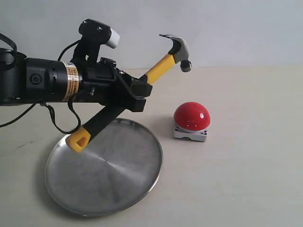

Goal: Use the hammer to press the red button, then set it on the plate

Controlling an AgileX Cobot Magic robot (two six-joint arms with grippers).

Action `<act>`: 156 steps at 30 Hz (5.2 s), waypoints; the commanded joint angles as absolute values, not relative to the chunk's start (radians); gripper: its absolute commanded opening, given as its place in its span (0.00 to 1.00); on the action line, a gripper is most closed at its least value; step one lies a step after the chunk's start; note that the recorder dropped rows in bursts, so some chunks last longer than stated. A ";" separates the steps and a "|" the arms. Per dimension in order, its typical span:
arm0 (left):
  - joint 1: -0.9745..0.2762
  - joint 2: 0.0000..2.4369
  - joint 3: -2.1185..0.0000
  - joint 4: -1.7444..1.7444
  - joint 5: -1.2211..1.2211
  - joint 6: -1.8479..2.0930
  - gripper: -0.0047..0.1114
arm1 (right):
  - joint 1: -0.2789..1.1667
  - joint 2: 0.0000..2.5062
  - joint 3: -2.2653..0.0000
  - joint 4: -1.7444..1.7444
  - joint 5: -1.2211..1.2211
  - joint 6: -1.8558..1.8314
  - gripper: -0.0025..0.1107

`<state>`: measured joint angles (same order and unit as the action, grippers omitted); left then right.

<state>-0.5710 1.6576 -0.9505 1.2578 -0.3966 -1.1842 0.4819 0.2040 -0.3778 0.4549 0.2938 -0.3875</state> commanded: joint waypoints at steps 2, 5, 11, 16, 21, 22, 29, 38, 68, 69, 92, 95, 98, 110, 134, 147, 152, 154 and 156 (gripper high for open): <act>-0.608 1.659 -0.954 1.231 -0.394 -1.193 0.04 | 0.482 0.078 -0.237 0.504 0.317 -0.226 0.02; -0.620 1.684 -0.954 1.231 -0.361 -1.188 0.04 | 0.482 0.054 -0.199 0.595 0.339 -0.119 0.02; -0.620 1.767 -0.954 1.223 -0.361 -1.181 0.04 | 0.482 0.047 -0.198 0.605 0.376 -0.117 0.02; -0.620 1.806 -0.967 1.223 -0.370 -1.178 0.04 | 0.482 0.047 -0.198 0.605 0.376 -0.117 0.02; -0.620 1.809 -0.976 1.218 -0.375 -1.119 0.04 | 0.482 0.047 -0.198 0.605 0.376 -0.117 0.02; -0.620 1.809 -0.980 1.217 -0.375 -1.119 0.04 | 0.482 0.047 -0.198 0.605 0.376 -0.117 0.02; -0.620 1.809 -1.025 1.192 -0.375 -1.121 0.04 | 0.482 0.047 -0.198 0.605 0.376 -0.117 0.02; -0.620 1.815 -1.027 1.192 -0.376 -1.119 0.04 | 0.482 0.047 -0.198 0.605 0.376 -0.117 0.02; -0.620 1.398 -1.067 1.192 -0.332 -1.137 0.04 | 0.482 0.047 -0.198 0.605 0.376 -0.117 0.02; -0.620 1.440 -1.057 1.192 -0.332 -1.137 0.04 | 0.482 0.047 -0.198 0.605 0.376 -0.117 0.02; -0.608 1.712 -1.066 1.193 -0.387 -1.133 0.04 | 0.482 0.047 -0.198 0.605 0.376 -0.117 0.02; -0.608 1.646 -1.057 1.193 -0.390 -1.133 0.04 | 0.482 0.047 -0.198 0.605 0.376 -0.117 0.02; -0.608 1.596 -1.032 1.193 -0.390 -1.133 0.04 | 0.482 0.047 -0.198 0.605 0.376 -0.117 0.02; -0.608 1.381 -0.742 0.941 -0.418 -1.002 0.04 | 0.482 0.047 -0.198 0.605 0.376 -0.117 0.02; -0.608 1.451 -0.385 0.185 -0.885 -0.700 0.04 | 0.482 0.047 -0.198 0.605 0.374 -0.117 0.02; -0.578 1.684 -0.385 0.099 -1.012 -0.763 0.04 | 0.482 0.047 -0.198 0.605 0.374 -0.117 0.02; -0.578 1.760 -0.385 0.082 -1.098 -0.726 0.04 | 0.482 0.047 -0.198 0.605 0.374 -0.117 0.02; -0.578 1.790 -0.385 0.082 -1.140 -0.726 0.04 | 0.482 0.047 -0.198 0.605 0.374 -0.117 0.02; -0.578 1.814 -0.385 0.077 -1.167 -0.726 0.04 | 0.482 0.047 -0.198 0.605 0.374 -0.117 0.02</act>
